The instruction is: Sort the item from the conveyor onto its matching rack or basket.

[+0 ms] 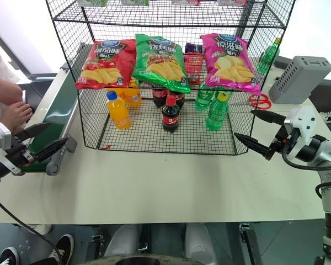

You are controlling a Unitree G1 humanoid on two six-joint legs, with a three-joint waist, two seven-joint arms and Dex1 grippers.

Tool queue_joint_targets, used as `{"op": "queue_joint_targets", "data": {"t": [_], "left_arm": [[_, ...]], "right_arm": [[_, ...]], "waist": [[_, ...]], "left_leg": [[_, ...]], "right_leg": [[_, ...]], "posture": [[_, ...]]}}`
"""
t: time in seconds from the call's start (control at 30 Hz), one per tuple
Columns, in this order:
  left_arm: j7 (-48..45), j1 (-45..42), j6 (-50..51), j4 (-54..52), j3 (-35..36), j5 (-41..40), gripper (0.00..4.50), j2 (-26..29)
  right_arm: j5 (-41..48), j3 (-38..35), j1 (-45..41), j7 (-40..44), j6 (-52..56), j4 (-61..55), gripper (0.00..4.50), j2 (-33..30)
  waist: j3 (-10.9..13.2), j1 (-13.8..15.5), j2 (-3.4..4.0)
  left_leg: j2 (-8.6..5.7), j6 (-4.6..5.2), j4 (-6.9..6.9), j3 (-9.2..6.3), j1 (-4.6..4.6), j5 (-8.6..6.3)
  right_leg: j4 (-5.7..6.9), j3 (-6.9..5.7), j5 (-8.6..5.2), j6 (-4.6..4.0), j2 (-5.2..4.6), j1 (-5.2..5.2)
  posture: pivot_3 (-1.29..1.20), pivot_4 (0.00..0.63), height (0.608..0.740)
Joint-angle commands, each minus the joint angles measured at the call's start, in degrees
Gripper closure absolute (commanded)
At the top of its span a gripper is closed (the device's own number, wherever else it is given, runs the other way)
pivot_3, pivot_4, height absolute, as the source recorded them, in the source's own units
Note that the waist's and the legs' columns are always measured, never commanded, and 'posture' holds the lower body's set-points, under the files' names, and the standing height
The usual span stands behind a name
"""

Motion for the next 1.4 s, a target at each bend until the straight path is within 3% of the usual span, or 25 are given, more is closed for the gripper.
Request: {"op": "queue_joint_targets", "data": {"t": [0.03,1.4], "left_arm": [[-0.4,-1.0,-0.6,-0.7,0.3,-0.2,0.43,1.1],[0.5,1.0,-1.5,-3.1,-1.1,-1.1,0.43,-2.0]], "right_arm": [[0.4,-1.0,-0.6,-0.1,-1.0,-0.7,0.04,-0.4],[-1.5,1.6,-1.7,0.8,-3.2,1.0,0.04,0.0]], "waist": [[0.0,0.0,0.00],[0.0,0.0,0.00]], "left_leg": [[0.00,0.00,0.00,0.00,0.00,0.00],[0.00,0.00,0.00,-0.01,0.00,0.00]], "right_leg": [[0.00,0.00,0.00,0.00,0.00,0.00],[0.01,0.00,0.00,0.01,0.01,0.00]], "posture": [[0.00,0.150,0.740],[0.00,0.150,0.740]]}}
